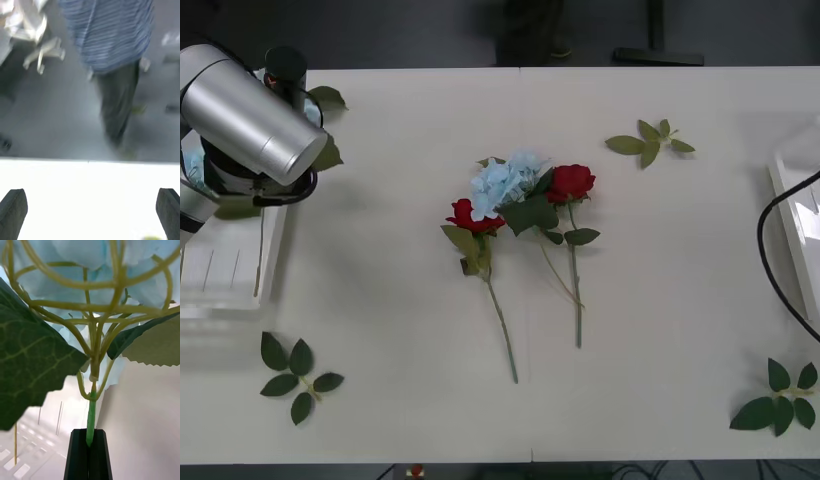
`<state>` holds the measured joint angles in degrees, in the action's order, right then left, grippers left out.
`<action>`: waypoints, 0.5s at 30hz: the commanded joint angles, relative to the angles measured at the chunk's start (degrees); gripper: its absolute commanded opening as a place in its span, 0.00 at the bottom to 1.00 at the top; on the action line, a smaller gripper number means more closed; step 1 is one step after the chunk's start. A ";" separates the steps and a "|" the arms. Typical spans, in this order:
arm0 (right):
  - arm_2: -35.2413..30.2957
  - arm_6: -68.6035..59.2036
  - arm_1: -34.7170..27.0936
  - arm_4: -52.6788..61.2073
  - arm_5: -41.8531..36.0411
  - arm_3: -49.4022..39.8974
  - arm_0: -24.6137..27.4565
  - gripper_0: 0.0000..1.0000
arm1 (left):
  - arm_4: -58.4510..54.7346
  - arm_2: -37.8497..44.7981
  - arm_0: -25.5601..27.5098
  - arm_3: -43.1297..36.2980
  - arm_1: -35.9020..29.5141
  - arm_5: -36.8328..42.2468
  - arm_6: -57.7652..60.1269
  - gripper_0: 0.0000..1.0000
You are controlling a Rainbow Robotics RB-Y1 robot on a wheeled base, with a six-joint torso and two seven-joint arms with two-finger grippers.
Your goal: Place the red flowers into the right box and the blue flowers into the left box. If a person shows an open palm, hand one flower to the person first, then continue sorting.
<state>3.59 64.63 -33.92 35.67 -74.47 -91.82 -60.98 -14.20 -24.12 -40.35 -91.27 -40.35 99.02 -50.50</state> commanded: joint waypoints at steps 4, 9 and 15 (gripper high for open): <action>-7.46 -2.32 -3.43 14.96 -23.35 -15.85 7.11 1.00 | 0.32 1.62 -1.66 -0.23 -3.34 1.79 1.46 0.00; -10.01 -6.63 -3.43 23.04 -31.70 -24.37 15.81 1.00 | -2.06 1.62 -0.34 2.06 -7.99 -2.69 1.63 0.00; -6.58 -10.58 -1.59 24.01 -32.58 -31.76 27.59 0.99 | -2.32 1.53 1.86 7.33 -11.69 -9.11 1.28 0.00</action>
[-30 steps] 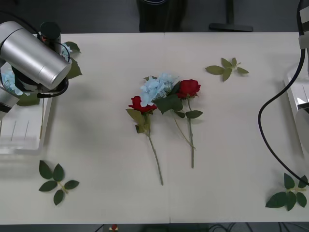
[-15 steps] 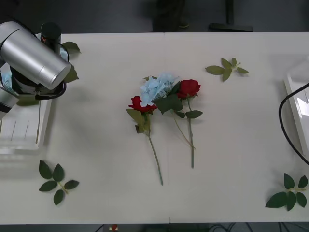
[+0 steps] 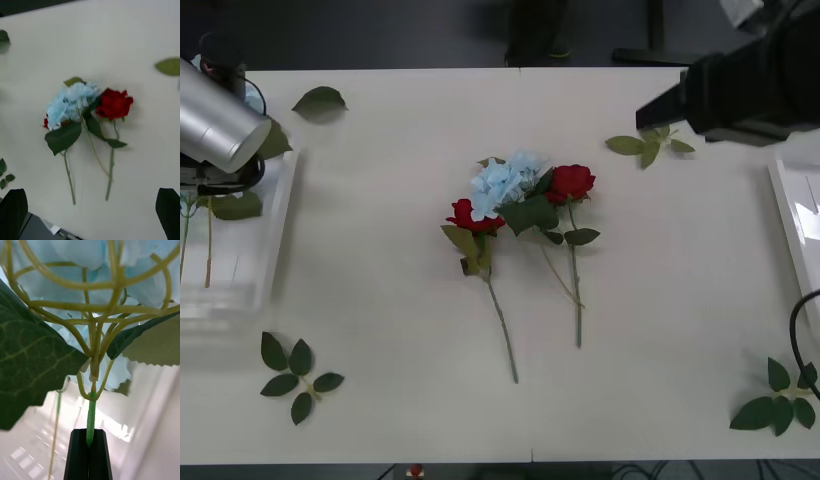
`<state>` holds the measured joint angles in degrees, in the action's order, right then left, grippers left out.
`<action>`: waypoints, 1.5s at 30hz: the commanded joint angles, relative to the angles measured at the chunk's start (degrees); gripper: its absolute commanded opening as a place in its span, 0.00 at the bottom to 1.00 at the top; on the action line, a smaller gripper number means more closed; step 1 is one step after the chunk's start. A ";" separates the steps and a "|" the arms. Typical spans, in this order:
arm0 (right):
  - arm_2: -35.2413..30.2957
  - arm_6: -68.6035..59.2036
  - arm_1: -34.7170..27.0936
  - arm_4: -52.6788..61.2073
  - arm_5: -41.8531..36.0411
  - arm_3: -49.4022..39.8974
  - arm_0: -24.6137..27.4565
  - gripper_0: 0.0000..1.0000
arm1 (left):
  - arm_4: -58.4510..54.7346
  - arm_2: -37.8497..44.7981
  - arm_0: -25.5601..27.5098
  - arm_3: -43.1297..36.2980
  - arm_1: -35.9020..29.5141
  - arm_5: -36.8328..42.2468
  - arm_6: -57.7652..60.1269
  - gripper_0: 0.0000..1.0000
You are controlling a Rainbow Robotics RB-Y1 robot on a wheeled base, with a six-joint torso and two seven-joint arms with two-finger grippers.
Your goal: Place the red flowers into the right box and the blue flowers into the left box. If a person shows an open palm, hand one flower to the person first, then continue sorting.
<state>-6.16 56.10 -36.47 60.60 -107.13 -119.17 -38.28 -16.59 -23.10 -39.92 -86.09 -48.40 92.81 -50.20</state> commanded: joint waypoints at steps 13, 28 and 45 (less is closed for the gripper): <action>15.21 -3.72 11.25 -21.84 3.25 -0.19 11.29 1.00 | 1.91 -2.83 3.44 11.56 -5.30 -13.09 0.37 0.00; 25.59 -3.28 15.73 -38.37 21.53 20.02 11.20 1.00 | 1.74 -3.36 3.36 11.65 -5.30 -13.27 0.46 0.00; 30.42 -3.10 18.45 -46.28 32.34 31.63 11.12 0.99 | 1.74 -3.18 3.36 11.30 -4.25 -11.86 0.63 0.00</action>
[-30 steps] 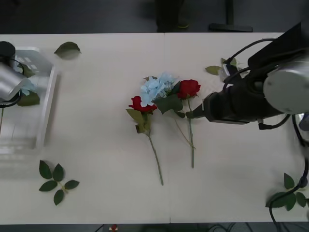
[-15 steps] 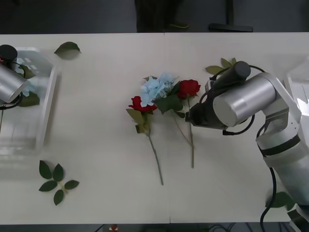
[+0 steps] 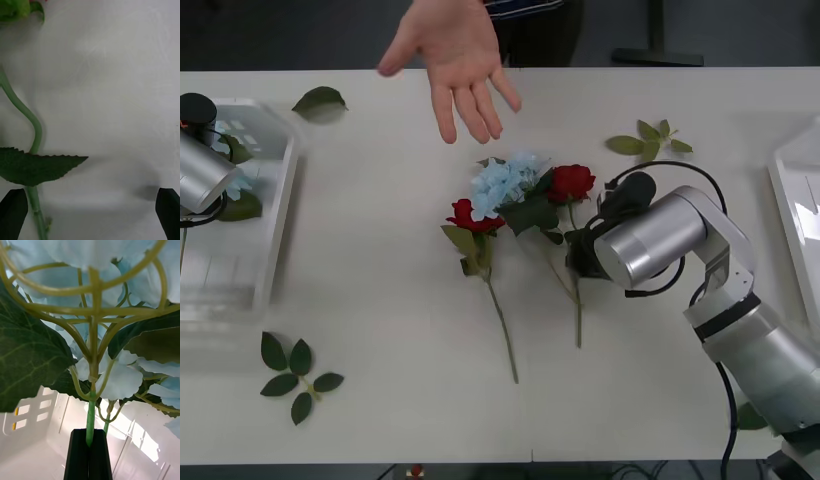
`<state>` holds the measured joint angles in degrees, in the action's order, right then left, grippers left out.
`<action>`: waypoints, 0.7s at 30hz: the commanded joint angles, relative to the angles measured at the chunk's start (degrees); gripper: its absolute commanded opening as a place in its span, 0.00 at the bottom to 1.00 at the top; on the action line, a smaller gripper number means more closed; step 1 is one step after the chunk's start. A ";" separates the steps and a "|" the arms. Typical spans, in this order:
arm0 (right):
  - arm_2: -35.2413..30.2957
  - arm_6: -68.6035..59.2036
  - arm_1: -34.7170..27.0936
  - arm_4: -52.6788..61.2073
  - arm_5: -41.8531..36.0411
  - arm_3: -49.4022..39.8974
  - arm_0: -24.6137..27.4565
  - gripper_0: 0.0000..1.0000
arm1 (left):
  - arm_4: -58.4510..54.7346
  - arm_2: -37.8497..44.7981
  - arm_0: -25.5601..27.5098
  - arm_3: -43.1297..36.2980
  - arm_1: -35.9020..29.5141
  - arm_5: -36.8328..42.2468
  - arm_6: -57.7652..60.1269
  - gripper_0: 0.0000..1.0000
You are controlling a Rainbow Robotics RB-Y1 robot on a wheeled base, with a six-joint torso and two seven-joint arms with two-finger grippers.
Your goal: Place the red flowers into the right box and the blue flowers into the left box. If a person shows an open palm, hand one flower to the person first, then continue sorting.
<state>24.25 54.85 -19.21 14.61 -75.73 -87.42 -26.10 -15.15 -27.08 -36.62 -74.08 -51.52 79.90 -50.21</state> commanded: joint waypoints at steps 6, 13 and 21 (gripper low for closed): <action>0.98 -2.11 1.19 -0.28 1.20 -0.12 -0.97 0.99 | 0.92 0.71 0.14 -1.68 -1.13 2.01 -0.59 0.47; 2.65 -1.24 1.19 -1.95 2.43 1.73 -0.97 0.46 | 0.92 0.71 0.14 -1.68 -1.13 2.01 -0.59 1.00; 5.55 -0.01 1.11 -4.59 4.89 6.21 -0.97 0.00 | 0.74 0.18 0.58 -1.59 -0.69 2.19 -0.77 1.00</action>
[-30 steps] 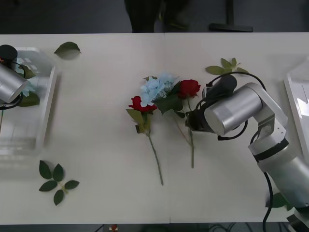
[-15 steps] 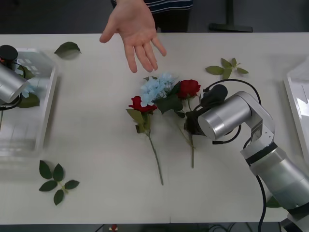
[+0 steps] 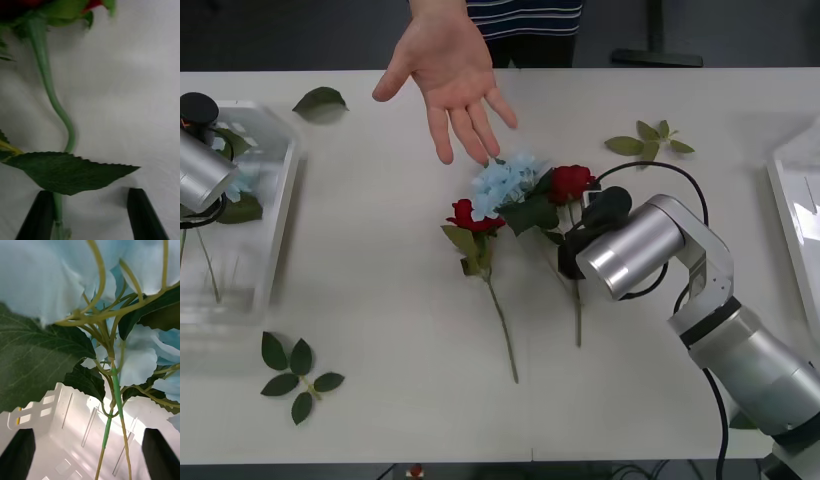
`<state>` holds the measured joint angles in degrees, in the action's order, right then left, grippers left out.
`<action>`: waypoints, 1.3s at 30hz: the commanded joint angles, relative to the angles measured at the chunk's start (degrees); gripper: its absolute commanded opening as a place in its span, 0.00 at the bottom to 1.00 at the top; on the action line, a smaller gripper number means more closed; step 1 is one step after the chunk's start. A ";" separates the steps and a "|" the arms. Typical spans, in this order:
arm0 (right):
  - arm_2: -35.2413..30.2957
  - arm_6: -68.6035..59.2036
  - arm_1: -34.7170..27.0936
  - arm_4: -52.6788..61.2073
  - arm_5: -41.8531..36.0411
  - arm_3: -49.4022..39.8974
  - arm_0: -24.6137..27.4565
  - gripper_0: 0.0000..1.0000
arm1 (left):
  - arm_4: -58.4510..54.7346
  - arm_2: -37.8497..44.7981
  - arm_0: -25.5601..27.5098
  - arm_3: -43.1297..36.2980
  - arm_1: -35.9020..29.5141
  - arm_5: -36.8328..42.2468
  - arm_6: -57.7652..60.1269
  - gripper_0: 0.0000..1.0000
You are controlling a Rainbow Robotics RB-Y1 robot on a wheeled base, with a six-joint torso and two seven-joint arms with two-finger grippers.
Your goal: Place the red flowers into the right box and the blue flowers into the left box. If a person shows an open palm, hand one flower to the person first, then continue sorting.
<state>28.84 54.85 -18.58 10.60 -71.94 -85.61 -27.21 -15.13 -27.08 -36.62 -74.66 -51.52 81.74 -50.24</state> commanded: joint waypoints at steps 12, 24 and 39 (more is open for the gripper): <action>0.95 2.01 -0.40 -0.23 1.36 5.72 0.22 0.00 | -0.78 0.45 -0.12 -3.91 -0.69 4.04 -2.58 1.00; -10.82 5.62 -6.20 9.26 -17.45 -10.27 -2.68 0.00 | -5.61 1.15 -0.12 -10.85 -0.96 10.01 -4.07 1.00; -36.93 7.11 -17.89 41.17 -38.06 -39.89 -7.69 0.00 | -5.35 1.24 -0.03 -10.85 -1.22 10.01 -4.69 1.00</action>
<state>-5.90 60.55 -33.49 47.92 -109.94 -121.19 -32.71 -20.66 -27.04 -36.45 -84.71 -51.47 91.44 -52.91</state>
